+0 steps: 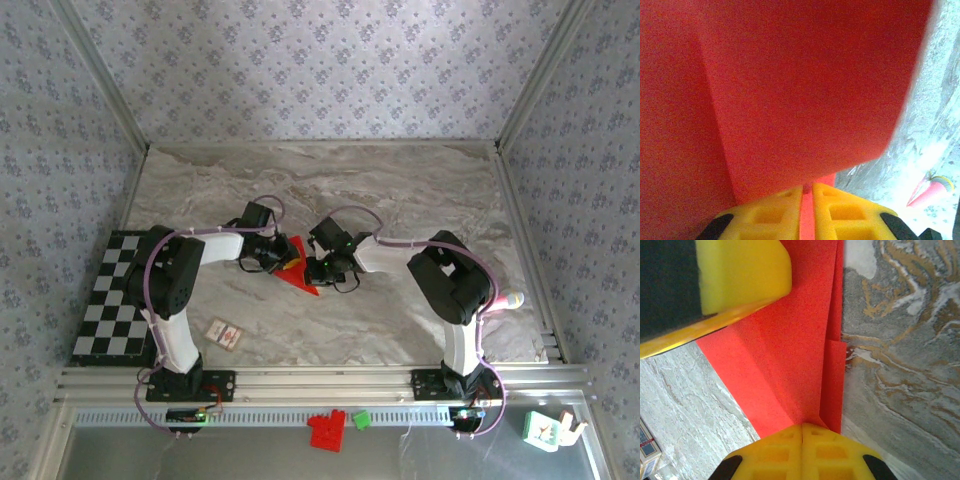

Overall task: Fold a paper plane with a square sheet of paper (pick it up from the middle)
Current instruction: Fourth fold the wing at the center of the table.

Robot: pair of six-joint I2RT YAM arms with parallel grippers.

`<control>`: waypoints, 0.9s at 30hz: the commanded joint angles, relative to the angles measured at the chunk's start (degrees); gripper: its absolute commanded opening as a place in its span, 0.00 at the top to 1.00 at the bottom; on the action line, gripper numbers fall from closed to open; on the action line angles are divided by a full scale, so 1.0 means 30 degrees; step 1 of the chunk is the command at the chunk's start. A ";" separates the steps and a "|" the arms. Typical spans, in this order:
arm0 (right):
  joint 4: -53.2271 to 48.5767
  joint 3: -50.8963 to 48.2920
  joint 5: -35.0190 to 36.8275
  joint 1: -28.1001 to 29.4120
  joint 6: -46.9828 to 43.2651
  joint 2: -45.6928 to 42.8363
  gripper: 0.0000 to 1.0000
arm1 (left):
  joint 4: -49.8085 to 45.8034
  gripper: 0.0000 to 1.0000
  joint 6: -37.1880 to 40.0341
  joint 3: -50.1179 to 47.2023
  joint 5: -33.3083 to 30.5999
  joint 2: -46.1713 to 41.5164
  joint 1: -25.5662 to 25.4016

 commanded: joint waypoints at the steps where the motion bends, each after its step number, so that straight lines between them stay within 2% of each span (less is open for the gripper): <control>1: -0.2231 -0.0739 0.0804 -0.0235 -0.0056 0.0922 0.96 | -0.2087 0.84 0.1791 0.0262 -0.1783 0.0185 0.0113; 9: -0.3019 -0.1208 0.0848 -0.0269 -0.0130 0.1120 0.96 | -0.1932 0.84 0.4006 0.0950 -0.1394 0.1242 0.1637; 19: -0.3780 -0.1652 0.1046 -0.0287 -0.0136 0.1215 0.96 | -0.3442 0.84 0.6817 0.3067 -0.1911 0.2255 0.3641; 27: -0.3648 -0.1809 0.1036 -0.0328 -0.0136 0.1093 0.96 | -0.4909 0.85 0.8218 0.4935 -0.3528 0.2285 0.4438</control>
